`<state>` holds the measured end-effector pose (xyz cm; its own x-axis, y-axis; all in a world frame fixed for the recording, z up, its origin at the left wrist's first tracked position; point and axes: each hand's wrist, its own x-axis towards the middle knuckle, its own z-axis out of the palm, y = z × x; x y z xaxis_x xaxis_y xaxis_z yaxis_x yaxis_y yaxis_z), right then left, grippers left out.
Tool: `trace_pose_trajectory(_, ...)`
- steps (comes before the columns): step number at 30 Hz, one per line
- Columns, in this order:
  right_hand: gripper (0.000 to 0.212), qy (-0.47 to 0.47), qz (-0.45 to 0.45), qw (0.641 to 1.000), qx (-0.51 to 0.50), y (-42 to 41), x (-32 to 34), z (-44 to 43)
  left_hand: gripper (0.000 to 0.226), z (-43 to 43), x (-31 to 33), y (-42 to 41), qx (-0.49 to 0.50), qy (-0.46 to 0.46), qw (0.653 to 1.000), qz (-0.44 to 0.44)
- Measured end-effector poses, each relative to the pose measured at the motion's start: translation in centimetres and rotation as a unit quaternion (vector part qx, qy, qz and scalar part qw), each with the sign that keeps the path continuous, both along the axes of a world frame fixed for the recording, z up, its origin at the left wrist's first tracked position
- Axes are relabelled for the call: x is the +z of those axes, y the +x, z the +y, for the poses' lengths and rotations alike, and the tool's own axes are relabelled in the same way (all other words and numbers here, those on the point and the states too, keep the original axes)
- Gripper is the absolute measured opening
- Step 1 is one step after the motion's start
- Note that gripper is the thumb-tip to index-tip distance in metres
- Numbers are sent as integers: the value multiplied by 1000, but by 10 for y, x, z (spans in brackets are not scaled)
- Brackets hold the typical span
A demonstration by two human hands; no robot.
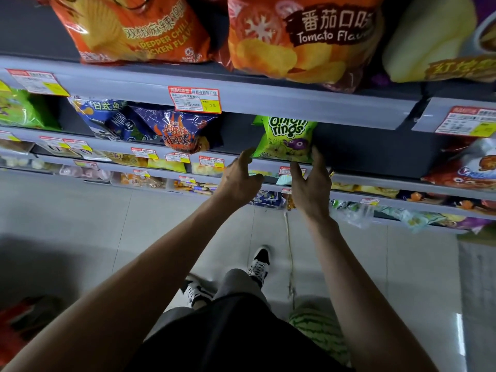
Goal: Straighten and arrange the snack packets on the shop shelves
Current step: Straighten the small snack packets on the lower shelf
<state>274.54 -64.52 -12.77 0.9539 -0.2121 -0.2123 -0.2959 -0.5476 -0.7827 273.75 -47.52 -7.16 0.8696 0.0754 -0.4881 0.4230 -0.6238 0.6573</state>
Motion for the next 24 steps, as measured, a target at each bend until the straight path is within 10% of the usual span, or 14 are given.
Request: trace_pose_trajectory(24,45,-321,-36,916,236,-187,138,275,57,313,74,-204,-68,116,985,-104)
